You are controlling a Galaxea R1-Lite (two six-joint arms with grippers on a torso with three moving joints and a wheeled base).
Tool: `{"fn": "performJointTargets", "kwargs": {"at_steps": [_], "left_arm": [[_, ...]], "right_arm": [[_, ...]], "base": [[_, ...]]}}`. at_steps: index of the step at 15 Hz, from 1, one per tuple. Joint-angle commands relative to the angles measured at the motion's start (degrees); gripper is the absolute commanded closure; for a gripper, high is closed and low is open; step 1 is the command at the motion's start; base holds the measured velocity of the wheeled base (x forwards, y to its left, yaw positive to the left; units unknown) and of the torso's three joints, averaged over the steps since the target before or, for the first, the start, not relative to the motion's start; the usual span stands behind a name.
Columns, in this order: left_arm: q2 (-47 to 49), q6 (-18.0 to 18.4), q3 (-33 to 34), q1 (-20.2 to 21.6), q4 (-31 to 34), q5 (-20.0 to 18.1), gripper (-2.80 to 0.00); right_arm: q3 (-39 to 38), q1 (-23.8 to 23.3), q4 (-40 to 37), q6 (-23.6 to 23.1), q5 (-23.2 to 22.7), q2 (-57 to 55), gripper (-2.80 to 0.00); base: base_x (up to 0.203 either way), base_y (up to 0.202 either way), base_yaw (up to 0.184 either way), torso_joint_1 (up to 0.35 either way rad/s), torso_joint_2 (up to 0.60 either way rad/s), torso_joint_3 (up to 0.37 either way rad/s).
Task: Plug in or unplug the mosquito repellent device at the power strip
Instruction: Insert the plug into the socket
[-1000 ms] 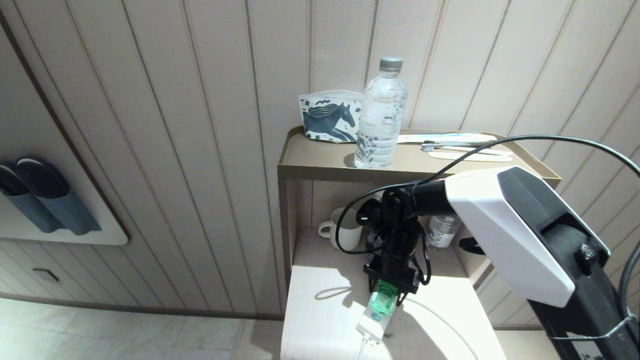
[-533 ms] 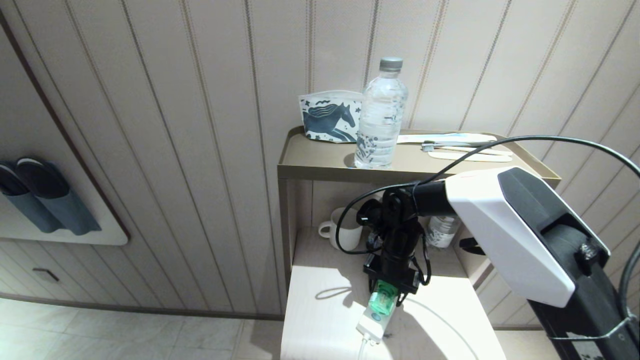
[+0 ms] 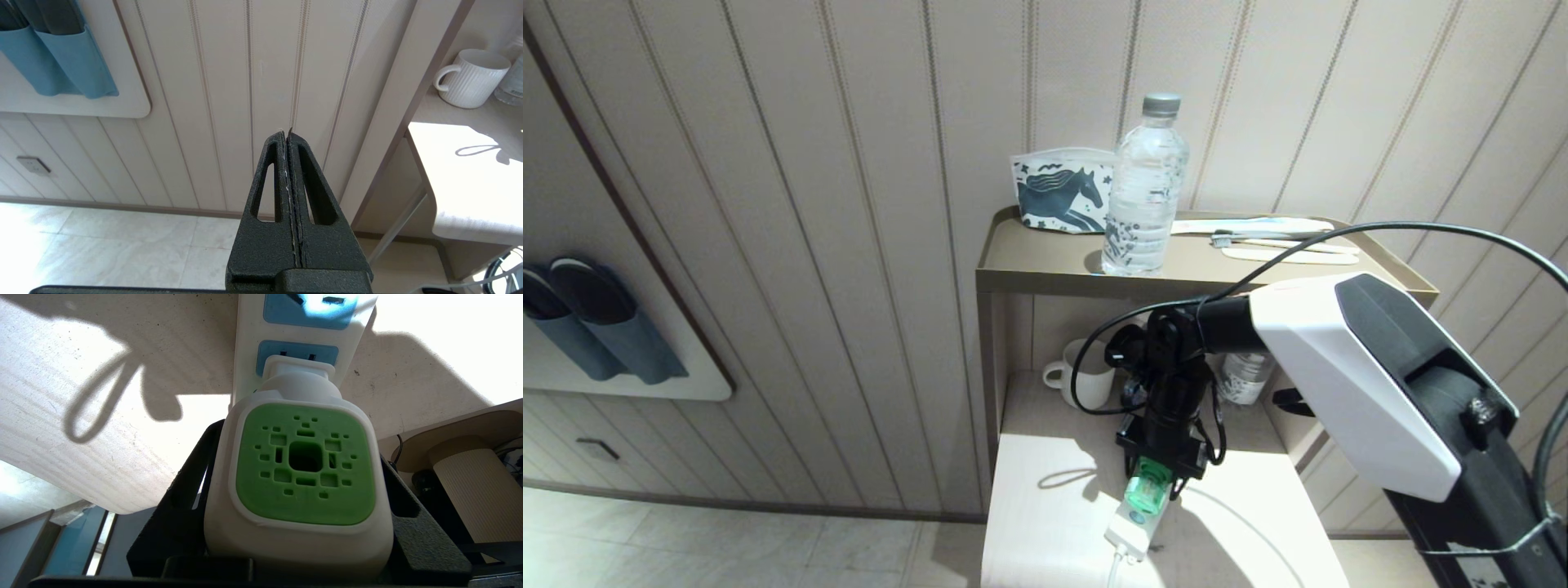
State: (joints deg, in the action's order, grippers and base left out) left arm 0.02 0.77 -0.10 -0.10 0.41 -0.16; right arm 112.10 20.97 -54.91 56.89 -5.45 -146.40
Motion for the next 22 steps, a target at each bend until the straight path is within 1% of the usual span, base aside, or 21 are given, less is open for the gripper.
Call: {"fn": "performJointTargets", "kwargs": {"at_steps": [1,12,17,22], "left_arm": [[0.0,0.0,0.0,0.0,0.0,0.0,0.0],[0.0,0.0,0.0,0.0,0.0,0.0,0.0],[0.0,0.0,0.0,0.0,0.0,0.0,0.0],[0.0,0.0,0.0,0.0,0.0,0.0,0.0]], "right_arm": [[0.0,-3.7,-0.2,0.3,-0.1,-0.1,0.0],[0.0,-4.0,-0.3,-1.0,0.1,-0.2,0.0],[0.0,-4.0,-0.2,-3.7,0.2,-0.3,0.0],[0.0,-4.3,-0.3,-4.4,0.2,-0.4,0.0]], "base": [[0.0,0.0,0.0,0.0,0.0,0.0],[0.0,0.0,0.0,0.0,0.0,0.0],[0.0,0.0,0.0,0.0,0.0,0.0],[0.0,0.0,0.0,0.0,0.0,0.0]]}}
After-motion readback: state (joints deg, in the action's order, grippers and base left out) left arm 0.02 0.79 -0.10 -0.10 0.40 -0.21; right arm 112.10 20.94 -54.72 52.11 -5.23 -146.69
